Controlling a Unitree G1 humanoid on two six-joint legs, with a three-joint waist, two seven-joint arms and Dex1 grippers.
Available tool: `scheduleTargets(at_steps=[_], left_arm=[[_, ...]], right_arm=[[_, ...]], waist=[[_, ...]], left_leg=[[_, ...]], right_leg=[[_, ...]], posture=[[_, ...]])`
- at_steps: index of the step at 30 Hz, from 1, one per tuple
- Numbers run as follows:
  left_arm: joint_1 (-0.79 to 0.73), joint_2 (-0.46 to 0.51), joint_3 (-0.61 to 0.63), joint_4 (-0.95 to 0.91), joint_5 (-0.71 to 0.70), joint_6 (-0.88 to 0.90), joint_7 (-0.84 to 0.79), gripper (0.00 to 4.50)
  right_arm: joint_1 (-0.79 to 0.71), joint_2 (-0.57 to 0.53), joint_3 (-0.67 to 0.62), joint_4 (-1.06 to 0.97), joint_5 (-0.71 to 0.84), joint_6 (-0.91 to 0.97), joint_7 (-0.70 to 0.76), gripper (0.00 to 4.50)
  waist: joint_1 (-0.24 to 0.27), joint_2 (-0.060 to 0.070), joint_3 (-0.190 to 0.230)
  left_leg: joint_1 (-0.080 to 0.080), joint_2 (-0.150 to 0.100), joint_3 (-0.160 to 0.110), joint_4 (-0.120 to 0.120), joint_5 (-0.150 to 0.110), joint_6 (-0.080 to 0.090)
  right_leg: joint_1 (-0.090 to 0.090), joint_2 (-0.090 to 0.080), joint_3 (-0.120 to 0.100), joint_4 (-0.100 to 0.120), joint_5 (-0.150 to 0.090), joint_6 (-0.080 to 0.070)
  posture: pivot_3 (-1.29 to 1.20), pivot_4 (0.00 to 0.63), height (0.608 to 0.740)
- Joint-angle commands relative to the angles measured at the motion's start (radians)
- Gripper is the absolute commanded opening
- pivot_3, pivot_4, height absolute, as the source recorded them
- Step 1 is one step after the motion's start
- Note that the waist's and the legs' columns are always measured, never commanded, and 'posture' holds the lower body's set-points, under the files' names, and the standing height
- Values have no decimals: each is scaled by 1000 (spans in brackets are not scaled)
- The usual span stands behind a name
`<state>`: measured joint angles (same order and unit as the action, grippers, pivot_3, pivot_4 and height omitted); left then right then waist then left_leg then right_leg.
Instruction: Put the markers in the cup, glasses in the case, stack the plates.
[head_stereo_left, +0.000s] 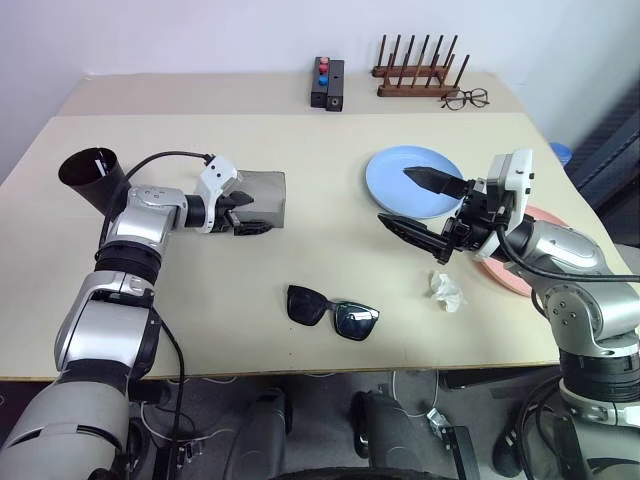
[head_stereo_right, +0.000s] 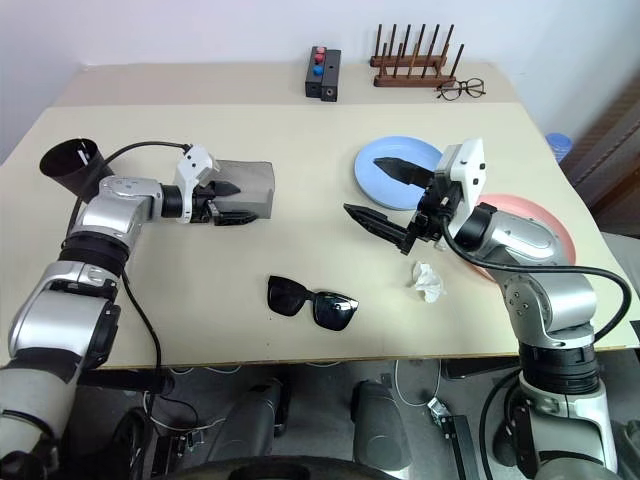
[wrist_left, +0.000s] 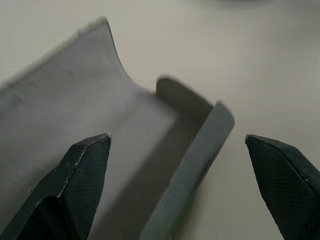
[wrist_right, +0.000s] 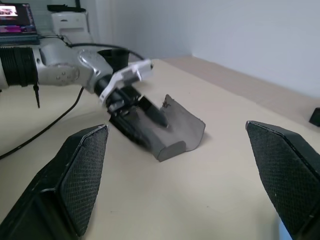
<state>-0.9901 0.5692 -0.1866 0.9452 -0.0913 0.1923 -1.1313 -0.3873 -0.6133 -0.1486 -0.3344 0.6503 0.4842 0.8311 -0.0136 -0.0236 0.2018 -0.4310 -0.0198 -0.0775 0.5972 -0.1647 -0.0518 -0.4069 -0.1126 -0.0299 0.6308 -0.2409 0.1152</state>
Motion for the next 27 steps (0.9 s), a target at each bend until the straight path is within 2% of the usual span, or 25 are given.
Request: scheduleTargets(at_steps=[1, 8, 11, 19, 22, 24, 27], left_arm=[[-34, 0, -2, 24, 35, -15, -33, 3636], [-35, 1, 20, -11, 39, 31, -89, 35], [-21, 23, 20, -83, 19, 113, -169, 11], [77, 125, 6, -423, -55, 362, -368, 11], [185, 258, -42, -638, -110, 400, -463, 11], [246, 365, -76, -764, -196, 429, -483, 11], [303, 451, -78, -874, -282, 448, -483, 11]], right_arm=[[0, -15, -28, -46, 15, -2, -10, 4500], [-11, -11, -14, -36, 6, -4, -10, 4500], [-20, -7, -6, -28, 3, -6, -7, 4500], [-43, -4, 9, -3, -6, -15, 4, 4500], [-45, -4, 10, 1, -9, -17, 6, 4500], [-42, -6, 8, 3, -10, -19, 10, 4500], [-41, -6, 7, 6, -13, -21, 13, 4500]], waist=[[2, 0, 0], [3, 0, 0], [2, 0, 0], [-4, 0, 0], [-9, 1, 0], [-12, 1, 1], [3, 2, 1]], left_leg=[[0, 0, 0, 0, 0, 0], [0, 0, 0, 0, 0, 0], [0, 0, 0, 1, 0, 0], [-1, 0, -1, 0, 0, 0], [-1, 0, -1, 0, 0, 0], [-1, 1, 0, -1, 0, 0], [-1, 1, -1, -1, 0, 0]], right_leg=[[0, 0, 0, 0, 0, 0], [0, 0, 0, 0, 0, 0], [1, 0, 0, 0, 0, 0], [0, 0, 0, 0, 0, 0], [0, 0, 0, 0, 0, 0], [-1, 0, 1, 0, 0, -1], [-2, 0, 0, 0, -2, -5]], posture=[[0, 150, 740], [0, 150, 740], [0, 150, 740], [0, 150, 740], [0, 150, 740], [0, 150, 740], [0, 150, 740]])
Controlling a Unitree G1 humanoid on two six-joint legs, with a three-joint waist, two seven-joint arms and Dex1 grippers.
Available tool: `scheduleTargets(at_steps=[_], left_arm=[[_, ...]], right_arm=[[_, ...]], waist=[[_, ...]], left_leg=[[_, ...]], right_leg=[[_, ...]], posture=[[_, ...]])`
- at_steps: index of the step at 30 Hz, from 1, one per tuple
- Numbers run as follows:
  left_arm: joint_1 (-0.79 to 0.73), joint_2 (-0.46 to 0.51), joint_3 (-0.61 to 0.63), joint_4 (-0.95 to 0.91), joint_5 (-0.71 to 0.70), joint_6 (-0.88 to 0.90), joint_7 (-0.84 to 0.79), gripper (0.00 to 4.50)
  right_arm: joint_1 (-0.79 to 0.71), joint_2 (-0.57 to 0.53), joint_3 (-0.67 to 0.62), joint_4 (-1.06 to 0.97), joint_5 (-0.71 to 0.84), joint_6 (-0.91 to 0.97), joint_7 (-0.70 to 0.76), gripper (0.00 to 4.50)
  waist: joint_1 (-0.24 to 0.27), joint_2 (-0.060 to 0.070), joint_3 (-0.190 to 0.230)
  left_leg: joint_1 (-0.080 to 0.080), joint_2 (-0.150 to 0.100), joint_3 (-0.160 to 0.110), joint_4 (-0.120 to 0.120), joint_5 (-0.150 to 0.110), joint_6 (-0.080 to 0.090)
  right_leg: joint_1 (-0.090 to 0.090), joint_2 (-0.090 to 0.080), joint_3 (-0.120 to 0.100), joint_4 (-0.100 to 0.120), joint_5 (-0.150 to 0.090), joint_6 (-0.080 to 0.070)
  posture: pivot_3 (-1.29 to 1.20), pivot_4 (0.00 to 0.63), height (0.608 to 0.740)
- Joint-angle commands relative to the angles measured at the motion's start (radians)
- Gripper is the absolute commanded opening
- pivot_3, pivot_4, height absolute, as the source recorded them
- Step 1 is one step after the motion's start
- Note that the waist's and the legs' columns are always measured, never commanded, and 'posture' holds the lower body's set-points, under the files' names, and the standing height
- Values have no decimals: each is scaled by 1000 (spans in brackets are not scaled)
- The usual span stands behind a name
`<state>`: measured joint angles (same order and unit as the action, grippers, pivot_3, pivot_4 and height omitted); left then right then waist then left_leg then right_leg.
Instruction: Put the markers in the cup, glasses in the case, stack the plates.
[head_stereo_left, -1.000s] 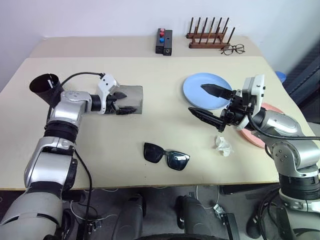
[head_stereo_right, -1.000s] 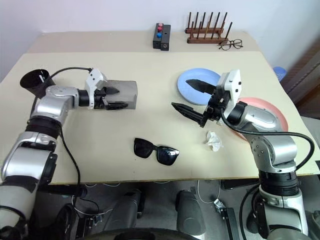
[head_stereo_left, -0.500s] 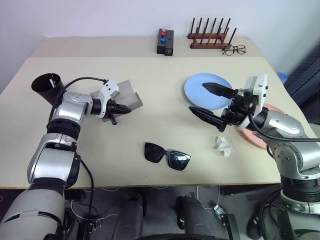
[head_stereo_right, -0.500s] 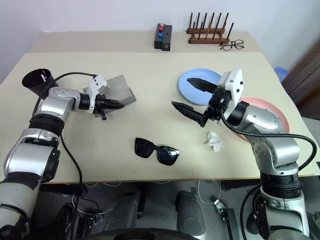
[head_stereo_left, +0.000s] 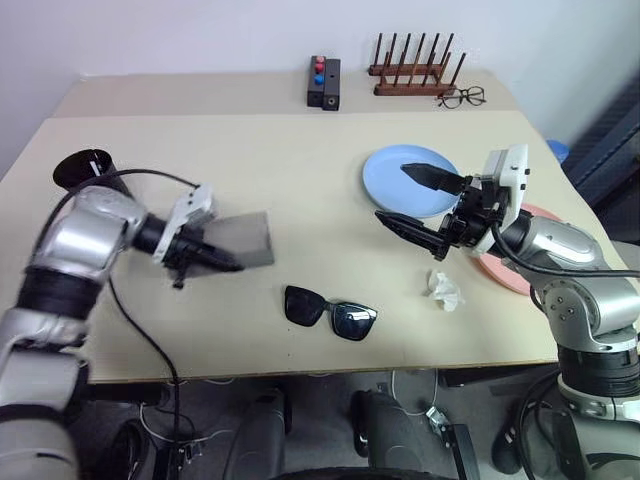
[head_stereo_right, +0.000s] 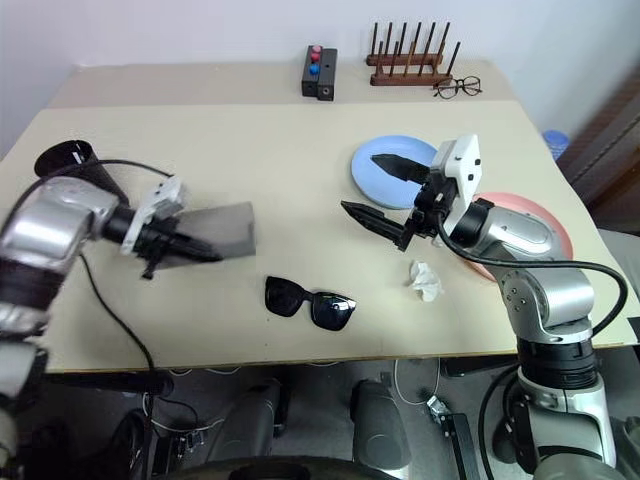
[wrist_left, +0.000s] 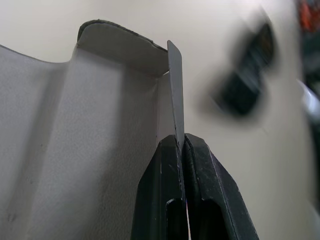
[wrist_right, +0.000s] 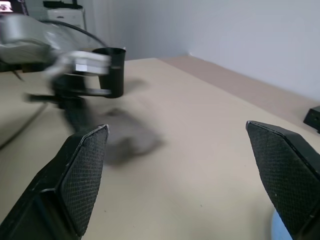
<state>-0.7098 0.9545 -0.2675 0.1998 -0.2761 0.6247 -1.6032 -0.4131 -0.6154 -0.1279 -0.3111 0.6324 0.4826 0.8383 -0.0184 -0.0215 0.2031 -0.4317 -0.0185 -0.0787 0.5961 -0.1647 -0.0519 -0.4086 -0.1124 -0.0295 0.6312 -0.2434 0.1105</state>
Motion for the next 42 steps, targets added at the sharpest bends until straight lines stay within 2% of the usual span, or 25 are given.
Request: scheduleTargets(at_steps=[1, 8, 18, 21, 25, 26, 28, 29, 36, 38, 42], left_arm=[[55, 91, 8, -170, -113, 7, -11, 11], [283, 174, 80, -353, -110, -59, 11, 11], [355, 168, 100, -388, -102, -101, 67, 11], [360, 165, 92, -400, -109, -52, 90, 863], [355, 164, 99, -402, -122, -27, 101, 2747], [353, 168, 102, -404, -128, -20, 97, 3345], [334, 176, 112, -405, -148, -6, 79, 4198], [306, 175, 123, -398, -168, 19, 73, 4419], [36, 72, 149, -378, -310, 178, 81, 4419], [-7, 19, 112, -379, -287, 136, 86, 4419], [-87, -125, -40, -289, -117, -59, 99, 4419]], right_arm=[[-17, -4, -14, -16, 3, -21, 6, 4500], [-18, -4, -15, -15, 3, -21, 7, 4500], [-30, -3, -10, -6, -1, -22, 14, 4500], [-31, -3, -10, -5, -1, -22, 14, 4500], [-30, -3, -10, -5, -3, -23, 13, 4500], [-30, -2, -9, -5, -4, -23, 13, 4500], [-30, -1, -10, -5, -3, -22, 12, 4500], [-30, 0, -10, -5, -3, -23, 12, 4500], [-39, 8, -6, 9, -12, -32, 14, 4500], [-42, 11, -5, 14, -16, -38, 15, 4500], [-36, -3, -23, 11, -8, -31, 23, 4500]], waist=[[8, 0, 0], [5, 1, 0], [6, 1, 1], [6, 1, 1], [6, 1, 1], [6, 1, 1], [6, 1, 1], [6, 1, 1], [7, 1, 0], [6, 1, 0], [6, 1, 0]], left_leg=[[0, 0, 0, 0, 0, 0], [-2, 0, 1, 0, 0, 0], [-2, 0, 1, 0, 0, 0], [-2, 0, 1, 0, 0, 0], [-2, 0, 1, 0, 0, 0], [-2, 0, 1, 0, 0, 0], [-2, 0, 1, 0, 0, 0], [-2, 0, 1, 0, 0, 0], [-2, -1, 0, 1, 0, 0], [-2, -1, 1, 1, 0, 0], [-2, -1, 1, 2, 0, 1]], right_leg=[[0, 0, -1, 0, 0, -1], [-1, -2, 0, -2, -1, -3], [-1, -1, 0, -1, -2, -3], [-1, -1, 0, -1, -2, -3], [-1, -1, -1, -1, -2, -3], [-1, -1, -1, -1, -2, -3], [-1, -1, 0, -1, -2, -3], [-1, -1, 0, -1, -2, -3], [0, -1, -1, -1, -2, -3], [0, -1, -1, -1, -2, -2], [0, 0, -1, 0, 0, 2]], posture=[[0, 150, 740], [0, 150, 740], [0, 150, 740], [0, 150, 740], [0, 150, 740], [0, 150, 740], [0, 150, 740], [0, 150, 740], [0, 150, 740], [0, 150, 740], [0, 150, 740]])
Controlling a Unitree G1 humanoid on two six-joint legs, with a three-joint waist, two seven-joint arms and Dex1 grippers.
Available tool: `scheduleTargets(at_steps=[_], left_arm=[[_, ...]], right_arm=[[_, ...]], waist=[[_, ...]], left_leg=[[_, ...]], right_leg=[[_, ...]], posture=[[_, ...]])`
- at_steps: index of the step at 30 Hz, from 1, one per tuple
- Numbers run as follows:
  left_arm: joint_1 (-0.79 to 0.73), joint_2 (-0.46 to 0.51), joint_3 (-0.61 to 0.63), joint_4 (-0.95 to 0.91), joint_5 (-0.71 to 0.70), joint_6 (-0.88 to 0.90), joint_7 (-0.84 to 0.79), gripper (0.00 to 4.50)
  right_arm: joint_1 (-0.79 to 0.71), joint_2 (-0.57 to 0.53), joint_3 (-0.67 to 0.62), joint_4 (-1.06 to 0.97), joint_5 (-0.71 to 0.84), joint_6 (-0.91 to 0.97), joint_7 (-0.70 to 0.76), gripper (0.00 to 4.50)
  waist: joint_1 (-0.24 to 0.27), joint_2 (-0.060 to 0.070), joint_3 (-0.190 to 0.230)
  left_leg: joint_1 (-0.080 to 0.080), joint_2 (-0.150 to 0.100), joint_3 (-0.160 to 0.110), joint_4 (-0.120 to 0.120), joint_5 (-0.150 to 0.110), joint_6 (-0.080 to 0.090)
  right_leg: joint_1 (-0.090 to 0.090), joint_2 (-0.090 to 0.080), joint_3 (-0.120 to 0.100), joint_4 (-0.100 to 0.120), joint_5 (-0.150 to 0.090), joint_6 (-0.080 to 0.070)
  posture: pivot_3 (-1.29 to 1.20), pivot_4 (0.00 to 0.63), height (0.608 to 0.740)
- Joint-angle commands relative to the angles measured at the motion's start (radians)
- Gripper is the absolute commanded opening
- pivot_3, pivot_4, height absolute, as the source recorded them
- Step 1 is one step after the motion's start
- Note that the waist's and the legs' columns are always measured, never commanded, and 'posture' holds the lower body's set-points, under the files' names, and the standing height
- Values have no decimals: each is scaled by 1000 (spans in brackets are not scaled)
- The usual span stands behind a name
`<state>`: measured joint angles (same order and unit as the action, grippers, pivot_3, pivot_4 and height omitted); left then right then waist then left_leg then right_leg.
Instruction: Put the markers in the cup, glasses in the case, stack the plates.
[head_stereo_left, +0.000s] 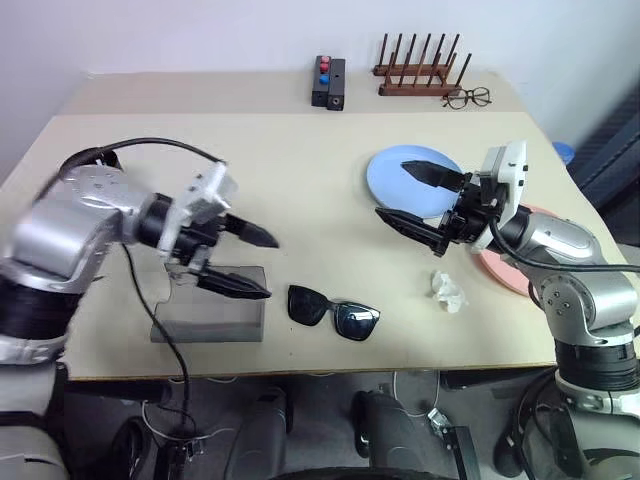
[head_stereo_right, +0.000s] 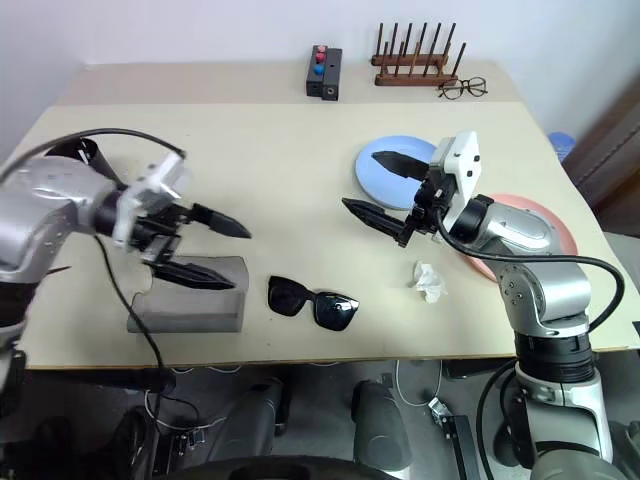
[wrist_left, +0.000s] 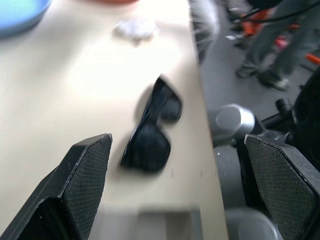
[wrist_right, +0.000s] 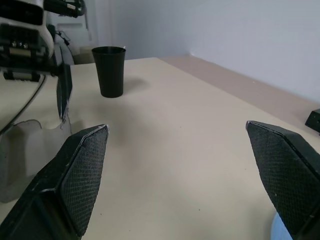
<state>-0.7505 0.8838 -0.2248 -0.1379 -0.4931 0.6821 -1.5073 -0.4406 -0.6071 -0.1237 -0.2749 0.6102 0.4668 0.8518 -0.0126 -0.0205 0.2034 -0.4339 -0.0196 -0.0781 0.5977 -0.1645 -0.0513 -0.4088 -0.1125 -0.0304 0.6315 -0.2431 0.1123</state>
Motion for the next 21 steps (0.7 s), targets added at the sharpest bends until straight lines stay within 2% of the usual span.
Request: scheduleTargets(at_steps=[1, 5, 8, 13, 17, 21], left_arm=[[-66, -85, -114, 81, 131, -146, -1, 4419], [-144, -211, -202, 221, 205, -248, -37, 4419], [-202, -301, -250, 328, 262, -326, -58, 4419], [-231, -356, -288, 397, 288, -370, -104, 4419], [-242, -377, -379, 450, 324, -462, -107, 4419], [-257, -429, -403, 519, 347, -530, -107, 4419]], right_arm=[[0, -20, -33, -35, 23, -9, 17, 4500], [78, -98, -86, -84, 48, 14, 70, 4500], [209, -198, -163, -133, 58, 17, 140, 4500], [361, -277, -249, -197, 77, 35, 183, 4500], [494, -330, -339, -259, 92, 80, 205, 4500], [540, -341, -363, -279, 98, 108, 187, 4500]], waist=[[1, 0, 0], [8, 0, 0], [18, 0, 0], [11, 1, 0], [21, 1, 0], [26, 1, 0]], left_leg=[[0, 0, 0, 0, 0, 0], [-1, 0, 0, 2, 0, 0], [-3, 0, 0, 4, -2, 3], [-7, 0, 0, 15, -6, 10], [-7, 0, 0, 16, -6, 9], [-8, -1, 0, 17, -6, 9]], right_leg=[[0, 0, 0, 0, 0, 0], [1, 0, 0, 0, 0, -1], [1, 0, 0, -1, -1, 0], [0, 0, 0, 0, -2, -1], [1, 0, 0, 0, -2, -2], [1, -1, 0, 0, -1, -1]], posture=[[0, 150, 740], [0, 150, 740], [0, 150, 740], [0, 150, 740], [0, 150, 740], [0, 150, 740]])
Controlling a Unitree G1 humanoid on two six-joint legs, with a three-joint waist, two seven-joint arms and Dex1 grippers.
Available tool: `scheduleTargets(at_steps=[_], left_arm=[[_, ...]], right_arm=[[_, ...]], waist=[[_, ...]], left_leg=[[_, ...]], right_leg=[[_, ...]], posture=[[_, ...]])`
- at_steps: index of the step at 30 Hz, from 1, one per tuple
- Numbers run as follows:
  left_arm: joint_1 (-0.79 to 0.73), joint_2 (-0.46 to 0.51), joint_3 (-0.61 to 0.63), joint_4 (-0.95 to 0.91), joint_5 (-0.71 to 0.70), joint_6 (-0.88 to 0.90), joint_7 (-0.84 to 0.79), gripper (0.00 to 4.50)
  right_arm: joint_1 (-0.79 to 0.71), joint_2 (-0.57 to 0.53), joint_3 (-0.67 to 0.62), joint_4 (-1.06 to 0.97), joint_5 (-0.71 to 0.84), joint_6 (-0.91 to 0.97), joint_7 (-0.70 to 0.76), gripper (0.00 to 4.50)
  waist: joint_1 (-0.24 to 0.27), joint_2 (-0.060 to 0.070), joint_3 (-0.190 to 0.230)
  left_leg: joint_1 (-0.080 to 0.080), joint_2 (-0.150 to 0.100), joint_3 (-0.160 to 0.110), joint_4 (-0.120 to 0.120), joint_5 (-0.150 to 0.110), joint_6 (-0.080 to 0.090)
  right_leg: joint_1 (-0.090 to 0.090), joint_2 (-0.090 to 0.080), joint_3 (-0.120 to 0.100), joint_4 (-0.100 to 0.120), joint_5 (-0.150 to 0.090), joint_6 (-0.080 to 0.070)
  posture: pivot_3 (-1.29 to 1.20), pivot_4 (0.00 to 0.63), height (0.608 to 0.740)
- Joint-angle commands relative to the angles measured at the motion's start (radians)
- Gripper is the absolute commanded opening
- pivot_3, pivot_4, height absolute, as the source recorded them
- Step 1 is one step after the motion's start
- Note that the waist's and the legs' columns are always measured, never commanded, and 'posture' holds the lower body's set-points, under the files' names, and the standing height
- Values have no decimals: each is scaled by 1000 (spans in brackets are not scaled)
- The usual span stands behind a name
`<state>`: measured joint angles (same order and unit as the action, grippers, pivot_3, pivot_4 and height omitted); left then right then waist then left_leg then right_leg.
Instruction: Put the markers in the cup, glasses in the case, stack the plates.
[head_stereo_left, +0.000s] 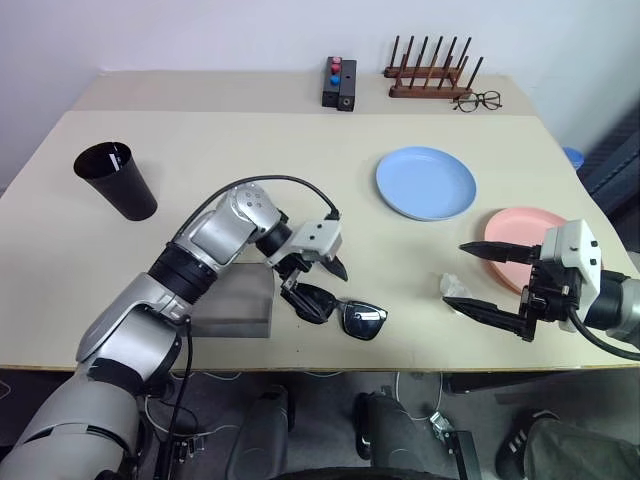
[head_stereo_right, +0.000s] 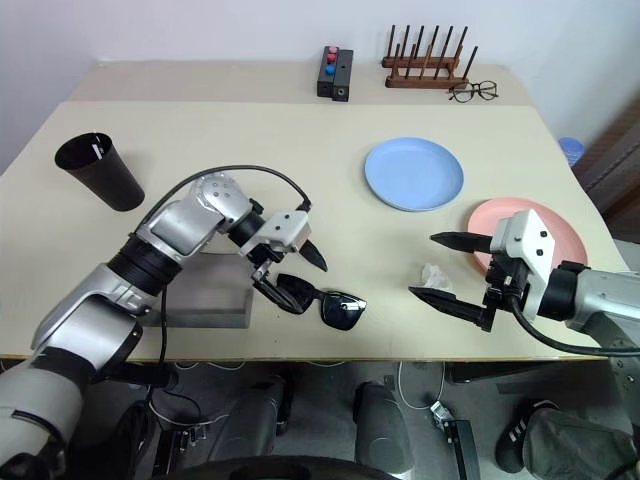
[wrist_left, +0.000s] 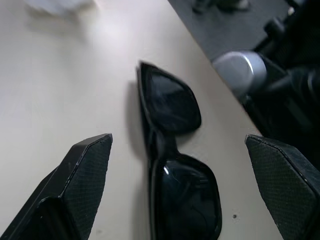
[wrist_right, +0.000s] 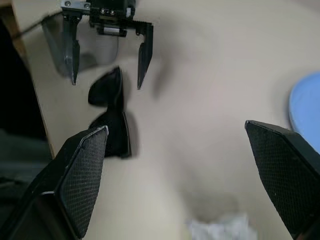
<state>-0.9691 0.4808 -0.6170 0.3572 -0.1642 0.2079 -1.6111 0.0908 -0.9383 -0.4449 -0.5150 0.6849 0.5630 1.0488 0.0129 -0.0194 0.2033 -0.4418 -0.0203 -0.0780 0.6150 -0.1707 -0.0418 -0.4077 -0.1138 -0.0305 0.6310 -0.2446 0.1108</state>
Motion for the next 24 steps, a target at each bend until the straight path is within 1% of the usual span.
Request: scheduleTargets(at_steps=[1, 6, 10, 11, 13, 17, 18, 19, 20, 21, 24], left_arm=[[-40, -37, -16, 36, 28, -71, -3, 4419], [-37, -83, -39, 76, 61, -127, -3, 4419], [-29, -93, -57, 91, 95, -171, -3, 4419], [-26, -99, -56, 93, 102, -176, -3, 4196], [-21, -104, -60, 100, 124, -191, -3, 3604], [-7, -109, -66, 87, 129, -189, -3, 1508], [-4, -111, -64, 81, 128, -186, -3, 1199], [-2, -113, -62, 75, 122, -175, -3, 580], [-3, -111, -64, 68, 114, -162, -3, 251], [-4, -110, -62, 63, 109, -154, -3, 13], [-17, -88, -79, 42, 78, -120, -3, 13]], right_arm=[[9, -6, -45, -42, 25, 13, -19, 4500], [9, 5, -54, -58, 38, 20, -49, 4500], [7, 7, -55, -60, 43, 16, -67, 4500], [6, 8, -55, -60, 43, 14, -71, 4500], [3, 9, -51, -62, 44, 12, -80, 4500], [-4, 10, -48, -63, 47, 10, -94, 4500], [-6, 9, -47, -62, 47, 10, -95, 4500], [-8, 8, -45, -60, 46, 8, -95, 4500], [-10, 7, -43, -58, 46, 7, -96, 4500], [-14, 6, -39, -55, 45, 6, -97, 4500], [-30, 7, -24, -48, 41, 3, -100, 4500]], waist=[[0, 0, 0], [0, 0, 0], [-1, 0, 0], [0, 0, 0], [0, 0, 0], [0, 0, 0], [0, 0, 0], [0, 1, -1], [3, 3, -2], [7, 6, -4], [12, 7, -4]], left_leg=[[0, 0, 0, 0, 0, 0], [-1, 0, 0, 0, 0, 0], [-1, 0, 0, 0, 0, 0], [-1, 0, 0, 0, 0, 0], [-1, 0, 0, 0, 0, 0], [-1, -1, 0, 0, 0, 0], [-1, -1, 0, 0, 0, 0], [0, 0, 0, 0, 0, 0], [0, -1, 0, 0, 0, 0], [1, -1, 0, 0, 0, 0], [1, -1, 0, 5, 0, 0]], right_leg=[[0, 0, 0, 0, 0, 0], [0, -1, 0, 0, 0, 0], [0, -1, 0, 0, 0, 0], [0, -1, 0, 0, 0, 0], [0, -1, 0, 0, 0, 0], [0, -1, 0, 0, 0, 0], [0, -1, 0, 0, 0, 0], [0, -1, 0, 0, 0, 1], [1, -1, 0, -1, 0, 1], [4, -2, -1, -2, 0, 1], [7, -3, -2, -2, 0, 2]], posture=[[0, 150, 740], [0, 150, 740], [0, 150, 740], [0, 150, 740], [0, 150, 740], [0, 150, 740], [0, 150, 740], [0, 150, 740], [0, 150, 740], [0, 150, 740], [0, 150, 740]])
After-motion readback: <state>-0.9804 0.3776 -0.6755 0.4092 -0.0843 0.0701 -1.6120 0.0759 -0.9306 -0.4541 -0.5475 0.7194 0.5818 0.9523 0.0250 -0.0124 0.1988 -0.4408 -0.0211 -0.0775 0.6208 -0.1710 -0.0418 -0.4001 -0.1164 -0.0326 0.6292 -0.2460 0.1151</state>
